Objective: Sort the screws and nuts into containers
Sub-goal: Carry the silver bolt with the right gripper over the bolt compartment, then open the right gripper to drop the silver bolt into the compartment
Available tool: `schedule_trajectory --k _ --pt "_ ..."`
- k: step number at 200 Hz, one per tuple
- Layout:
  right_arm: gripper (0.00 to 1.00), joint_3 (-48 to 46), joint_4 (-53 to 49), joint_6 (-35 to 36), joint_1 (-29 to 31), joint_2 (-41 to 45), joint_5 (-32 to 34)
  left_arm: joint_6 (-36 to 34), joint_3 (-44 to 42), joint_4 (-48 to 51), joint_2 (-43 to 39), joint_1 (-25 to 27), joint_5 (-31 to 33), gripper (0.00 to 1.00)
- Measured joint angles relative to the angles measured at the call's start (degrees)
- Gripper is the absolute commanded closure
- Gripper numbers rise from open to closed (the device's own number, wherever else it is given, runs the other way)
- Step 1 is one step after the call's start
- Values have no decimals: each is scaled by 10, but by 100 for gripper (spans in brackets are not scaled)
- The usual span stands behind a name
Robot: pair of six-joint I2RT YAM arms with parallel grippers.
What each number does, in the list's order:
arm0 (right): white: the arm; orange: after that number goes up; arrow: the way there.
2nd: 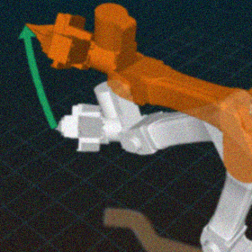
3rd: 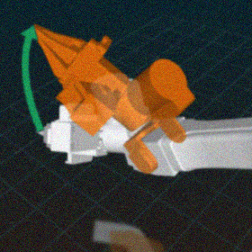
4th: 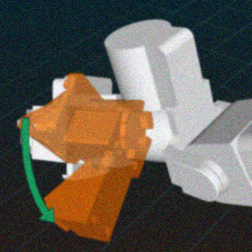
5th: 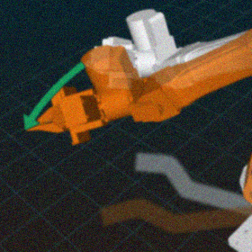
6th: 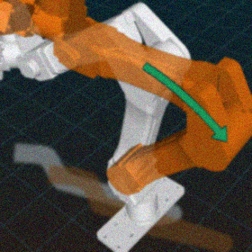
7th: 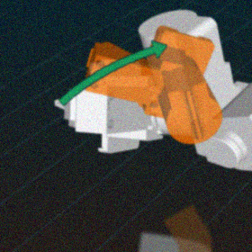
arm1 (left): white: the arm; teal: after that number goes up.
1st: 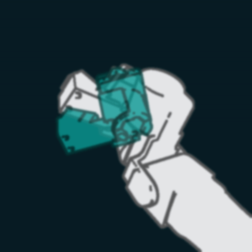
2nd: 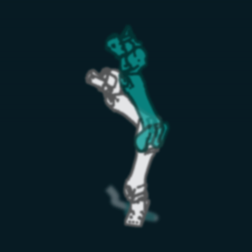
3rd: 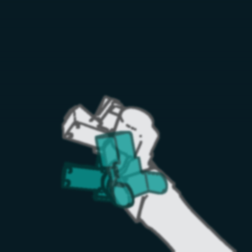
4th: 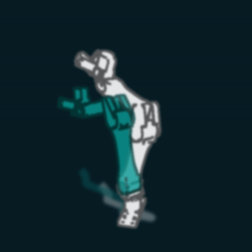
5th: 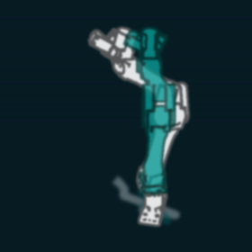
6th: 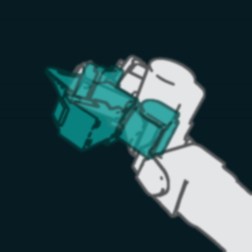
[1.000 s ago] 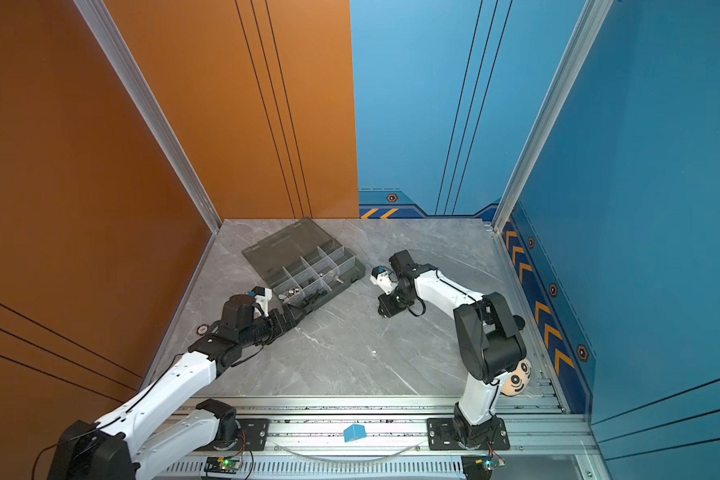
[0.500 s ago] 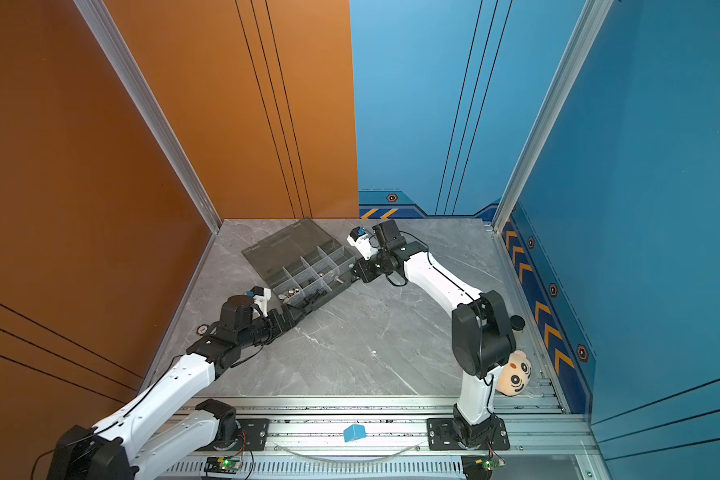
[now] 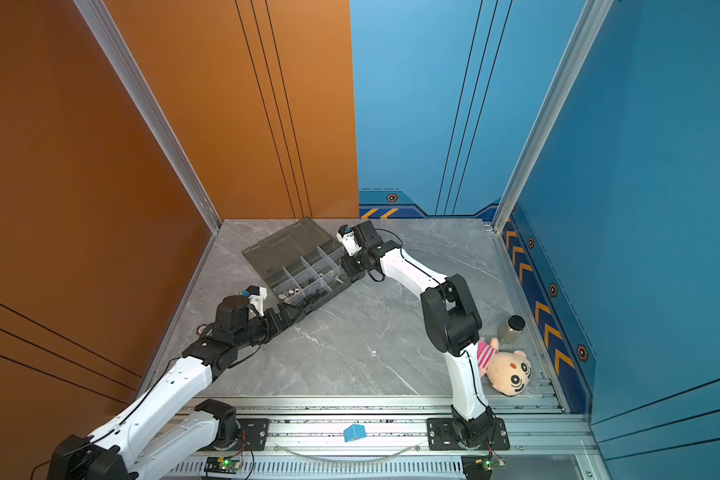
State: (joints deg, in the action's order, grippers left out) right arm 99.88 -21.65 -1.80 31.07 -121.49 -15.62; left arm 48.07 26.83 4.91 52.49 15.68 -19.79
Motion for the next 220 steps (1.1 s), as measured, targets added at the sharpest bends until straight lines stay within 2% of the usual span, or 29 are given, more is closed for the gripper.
schedule_trajectory --k 37,87,120,178,204,220 --pt "100 31 3 -17 6 -49 29 0 -2 7 -2 -5 0 2" --pt "100 39 2 -21 9 -68 46 0 -2 9 -5 -11 -2 2" --pt "86 43 2 -21 9 -69 56 0 -2 10 -9 -12 -2 2" --pt "78 58 -13 -23 9 -87 69 -2 -2 14 -12 -16 -3 2" --pt "65 59 -21 -27 9 -87 70 -2 -2 19 -14 -16 -4 2" --pt "61 60 -23 -26 9 -87 72 -2 -2 23 -16 -17 -4 2"
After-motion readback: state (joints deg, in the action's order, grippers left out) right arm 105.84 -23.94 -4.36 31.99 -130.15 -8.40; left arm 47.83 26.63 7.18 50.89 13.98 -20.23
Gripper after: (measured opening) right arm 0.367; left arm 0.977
